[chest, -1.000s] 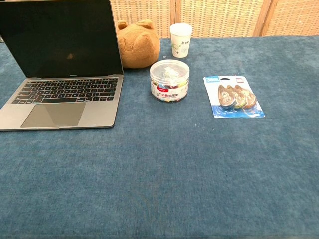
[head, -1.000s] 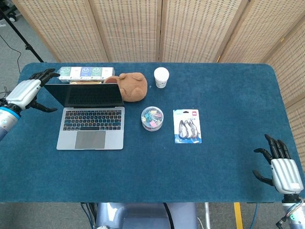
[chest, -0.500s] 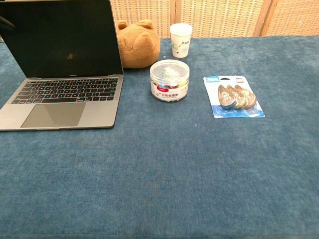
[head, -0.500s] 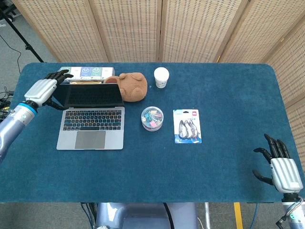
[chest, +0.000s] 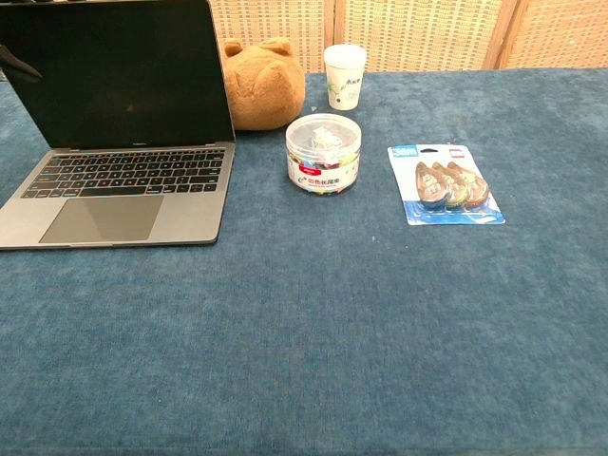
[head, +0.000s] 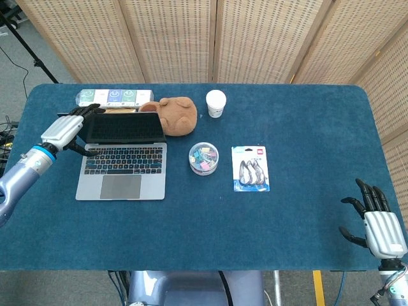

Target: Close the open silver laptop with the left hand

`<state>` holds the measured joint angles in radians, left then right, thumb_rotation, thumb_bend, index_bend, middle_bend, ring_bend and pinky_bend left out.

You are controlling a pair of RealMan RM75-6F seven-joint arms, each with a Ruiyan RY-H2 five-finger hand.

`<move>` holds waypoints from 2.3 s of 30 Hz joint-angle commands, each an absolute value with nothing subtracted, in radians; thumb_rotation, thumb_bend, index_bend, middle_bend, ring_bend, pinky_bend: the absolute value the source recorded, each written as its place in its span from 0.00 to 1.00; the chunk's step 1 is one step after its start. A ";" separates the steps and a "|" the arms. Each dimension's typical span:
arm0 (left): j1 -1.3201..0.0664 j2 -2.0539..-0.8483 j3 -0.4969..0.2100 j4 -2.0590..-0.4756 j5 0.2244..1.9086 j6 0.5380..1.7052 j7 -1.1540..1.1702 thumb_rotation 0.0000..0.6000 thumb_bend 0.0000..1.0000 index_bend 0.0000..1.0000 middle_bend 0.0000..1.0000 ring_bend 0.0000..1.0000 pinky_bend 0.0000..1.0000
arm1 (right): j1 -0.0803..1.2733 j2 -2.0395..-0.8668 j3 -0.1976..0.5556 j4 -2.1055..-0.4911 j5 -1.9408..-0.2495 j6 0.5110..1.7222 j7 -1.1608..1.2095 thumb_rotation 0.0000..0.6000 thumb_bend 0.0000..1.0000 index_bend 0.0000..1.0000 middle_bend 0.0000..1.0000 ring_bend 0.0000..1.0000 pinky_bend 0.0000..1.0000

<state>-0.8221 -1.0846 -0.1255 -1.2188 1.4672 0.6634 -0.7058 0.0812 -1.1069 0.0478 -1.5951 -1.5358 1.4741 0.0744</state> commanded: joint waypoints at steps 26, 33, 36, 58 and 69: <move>-0.768 -1.007 -0.117 -1.423 1.403 0.744 -0.558 1.00 0.00 0.14 0.00 0.01 0.03 | 0.083 -1.107 0.041 -1.599 -1.549 1.476 0.074 1.00 0.23 0.31 0.00 0.00 0.00; -0.751 -1.010 -0.108 -1.439 1.389 0.742 -0.546 1.00 0.00 0.14 0.00 0.01 0.03 | 0.081 -1.104 0.041 -1.600 -1.555 1.484 0.078 1.00 0.23 0.31 0.00 0.00 0.00; -0.750 -1.011 -0.105 -1.439 1.391 0.734 -0.549 1.00 0.00 0.16 0.00 0.03 0.04 | 0.082 -1.105 0.040 -1.600 -1.555 1.480 0.076 1.00 0.23 0.31 0.00 0.00 0.00; -0.725 -0.985 -0.097 -1.513 1.411 0.766 -0.522 1.00 0.00 0.18 0.03 0.05 0.06 | 0.083 -1.104 0.037 -1.602 -1.560 1.482 0.077 1.00 0.23 0.31 0.00 0.00 0.00; -0.695 -0.957 -0.088 -1.589 1.415 0.798 -0.491 1.00 0.00 0.18 0.03 0.05 0.06 | 0.085 -1.104 0.035 -1.604 -1.565 1.480 0.074 1.00 0.23 0.31 0.00 0.00 0.00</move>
<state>-0.6994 -0.9617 -0.0894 -1.5815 1.4147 0.7938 -0.4951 0.0844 -1.1043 0.0347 -1.6040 -1.5646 1.4799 0.0742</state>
